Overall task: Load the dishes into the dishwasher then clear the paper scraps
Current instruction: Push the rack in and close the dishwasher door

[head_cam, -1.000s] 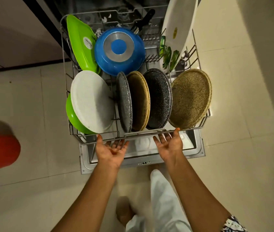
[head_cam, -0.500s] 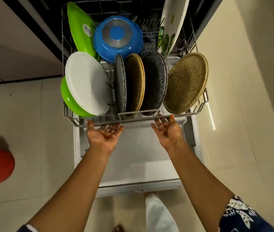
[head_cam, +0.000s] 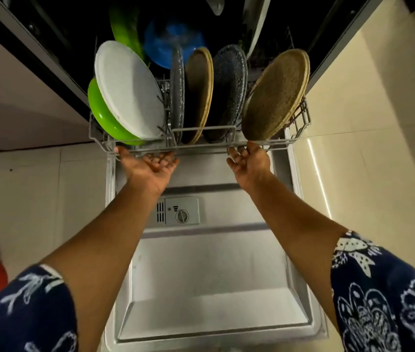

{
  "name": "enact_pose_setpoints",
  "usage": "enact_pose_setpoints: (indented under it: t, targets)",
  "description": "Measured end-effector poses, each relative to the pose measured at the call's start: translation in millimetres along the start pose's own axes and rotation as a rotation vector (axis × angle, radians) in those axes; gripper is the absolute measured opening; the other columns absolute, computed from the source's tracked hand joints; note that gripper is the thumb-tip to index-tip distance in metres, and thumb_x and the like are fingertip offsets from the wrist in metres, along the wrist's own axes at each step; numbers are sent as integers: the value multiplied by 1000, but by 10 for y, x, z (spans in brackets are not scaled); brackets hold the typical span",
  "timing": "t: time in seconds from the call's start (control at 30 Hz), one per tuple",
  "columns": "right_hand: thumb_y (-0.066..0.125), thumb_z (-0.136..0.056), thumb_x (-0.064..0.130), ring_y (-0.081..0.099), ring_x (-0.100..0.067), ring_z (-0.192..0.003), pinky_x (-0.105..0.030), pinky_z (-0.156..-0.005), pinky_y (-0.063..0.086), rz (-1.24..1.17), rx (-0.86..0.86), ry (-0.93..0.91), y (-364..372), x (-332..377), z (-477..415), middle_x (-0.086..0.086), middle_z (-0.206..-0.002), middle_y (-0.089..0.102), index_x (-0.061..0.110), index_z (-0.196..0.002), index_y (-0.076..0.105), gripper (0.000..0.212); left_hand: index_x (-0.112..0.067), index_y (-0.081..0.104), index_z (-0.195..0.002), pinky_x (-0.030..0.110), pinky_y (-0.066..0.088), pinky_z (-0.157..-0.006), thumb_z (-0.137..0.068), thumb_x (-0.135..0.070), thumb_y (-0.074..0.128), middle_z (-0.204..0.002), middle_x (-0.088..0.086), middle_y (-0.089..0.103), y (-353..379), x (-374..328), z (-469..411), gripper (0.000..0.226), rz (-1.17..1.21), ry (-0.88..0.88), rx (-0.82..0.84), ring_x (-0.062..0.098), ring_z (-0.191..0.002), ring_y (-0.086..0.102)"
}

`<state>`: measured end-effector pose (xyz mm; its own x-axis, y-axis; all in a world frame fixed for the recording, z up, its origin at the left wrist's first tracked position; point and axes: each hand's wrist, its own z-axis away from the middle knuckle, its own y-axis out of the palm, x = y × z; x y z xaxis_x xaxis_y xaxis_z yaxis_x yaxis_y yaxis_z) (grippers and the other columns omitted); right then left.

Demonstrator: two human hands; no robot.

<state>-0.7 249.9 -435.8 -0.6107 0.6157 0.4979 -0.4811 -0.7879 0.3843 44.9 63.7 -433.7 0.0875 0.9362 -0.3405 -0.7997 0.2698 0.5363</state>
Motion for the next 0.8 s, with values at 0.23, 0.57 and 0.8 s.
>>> enact_pose_setpoints:
  t: [0.23, 0.57, 0.8]
  targets:
    - [29, -103, 21, 55, -24, -117, -43, -112, 32, 72, 81, -57, 368, 236, -423, -13, -136, 52, 8, -138, 43, 40, -7, 16, -152, 54, 18, -115, -89, -73, 22, -152, 26, 27, 352, -205, -480, 91, -154, 85, 103, 42, -138, 30]
    - [35, -101, 19, 59, -17, -80, -41, -104, 41, 167, 90, -125, 788, 556, -827, -5, -83, 61, 8, -117, 55, 29, -11, 18, -152, 60, 22, -112, -88, -74, 24, -146, 23, 39, 763, -461, -1100, 90, -247, 136, 163, 45, -135, 33]
    - [31, -102, 22, 49, -25, -125, -45, -102, 37, 271, 136, -98, 873, 582, -948, -11, -135, 52, 10, -128, 50, 35, -9, 17, -152, 50, 26, -115, -92, -70, 23, -149, 21, 33, 916, -435, -1180, 86, -302, 144, 127, 35, -136, 37]
